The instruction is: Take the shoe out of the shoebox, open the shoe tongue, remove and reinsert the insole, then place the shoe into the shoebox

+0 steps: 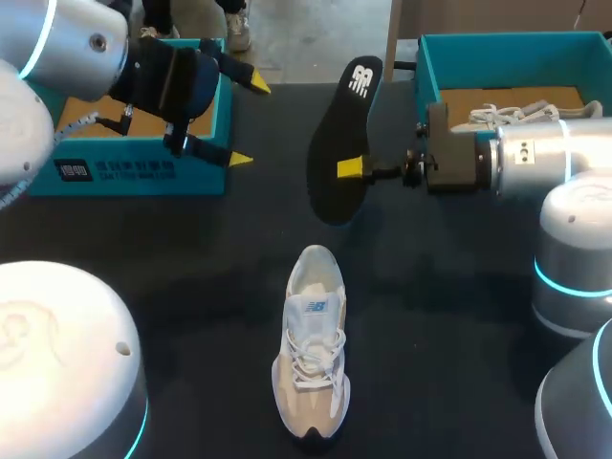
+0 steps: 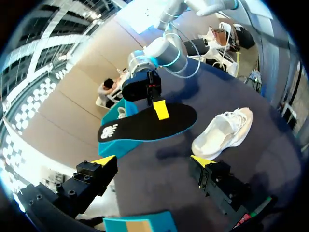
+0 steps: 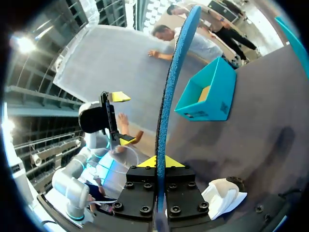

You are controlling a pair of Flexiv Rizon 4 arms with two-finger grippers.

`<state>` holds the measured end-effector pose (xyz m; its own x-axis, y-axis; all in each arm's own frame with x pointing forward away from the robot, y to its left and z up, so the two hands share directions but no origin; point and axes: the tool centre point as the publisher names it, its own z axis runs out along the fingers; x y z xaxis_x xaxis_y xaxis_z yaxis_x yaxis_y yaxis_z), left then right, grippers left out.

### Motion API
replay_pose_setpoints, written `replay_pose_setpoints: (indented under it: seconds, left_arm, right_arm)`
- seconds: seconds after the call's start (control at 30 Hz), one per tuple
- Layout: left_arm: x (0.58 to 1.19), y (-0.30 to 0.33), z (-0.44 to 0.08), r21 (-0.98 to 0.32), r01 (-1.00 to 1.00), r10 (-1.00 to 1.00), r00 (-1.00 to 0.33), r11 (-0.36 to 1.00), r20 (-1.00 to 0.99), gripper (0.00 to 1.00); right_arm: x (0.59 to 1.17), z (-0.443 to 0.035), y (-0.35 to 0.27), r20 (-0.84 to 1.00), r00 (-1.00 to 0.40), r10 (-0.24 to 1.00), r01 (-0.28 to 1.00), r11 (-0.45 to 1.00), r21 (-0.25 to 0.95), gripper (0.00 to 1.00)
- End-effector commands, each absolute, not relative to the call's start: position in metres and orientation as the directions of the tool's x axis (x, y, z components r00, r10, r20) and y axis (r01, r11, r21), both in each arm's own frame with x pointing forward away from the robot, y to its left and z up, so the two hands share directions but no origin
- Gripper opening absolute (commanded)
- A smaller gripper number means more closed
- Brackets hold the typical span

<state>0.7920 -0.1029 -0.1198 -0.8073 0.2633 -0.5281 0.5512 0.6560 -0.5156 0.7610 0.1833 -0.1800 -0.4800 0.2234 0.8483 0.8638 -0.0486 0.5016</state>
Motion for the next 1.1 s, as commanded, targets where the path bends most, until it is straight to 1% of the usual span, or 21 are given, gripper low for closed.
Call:
replay_pose_setpoints:
  seconds: [0.03, 0.5, 0.57, 0.8, 0.97, 1.1]
  left_arm:
    - [0.789, -0.102, -0.121, -0.366, 0.493, 0.342, -0.848, 0.79, -0.404, 1.0]
    - [0.789, -0.102, -0.121, -0.366, 0.493, 0.342, -0.848, 0.79, -0.404, 1.0]
    - [0.795, -0.103, -0.123, -0.381, 0.464, 0.328, -0.869, 0.8, -0.369, 1.0]
    - [0.793, -0.087, -0.138, -0.409, 0.326, 0.249, -0.94, 0.852, -0.232, 1.0]
    - [0.787, -0.074, -0.15, -0.435, 0.246, 0.196, -0.968, 0.866, -0.157, 1.0]
    - [0.778, -0.068, -0.17, -0.431, 0.218, 0.2, -0.976, 0.876, -0.089, 1.0]
  right_arm:
    - [0.752, -0.181, 0.191, 0.835, -0.469, 0.287, 0.86, -0.066, 0.506, 0.0]
    - [0.752, -0.181, 0.191, 0.835, -0.469, 0.287, 0.86, -0.066, 0.506, 0.0]
    - [0.754, -0.183, 0.192, 0.83, -0.477, 0.291, 0.855, -0.066, 0.514, 0.0]
    - [0.755, -0.199, 0.191, 0.808, -0.531, 0.256, 0.808, -0.136, 0.574, 0.0]
    - [0.756, -0.209, 0.192, 0.778, -0.574, 0.255, 0.77, -0.156, 0.619, 0.0]
    - [0.757, -0.22, 0.194, 0.776, -0.577, 0.255, 0.771, -0.144, 0.62, 0.0]
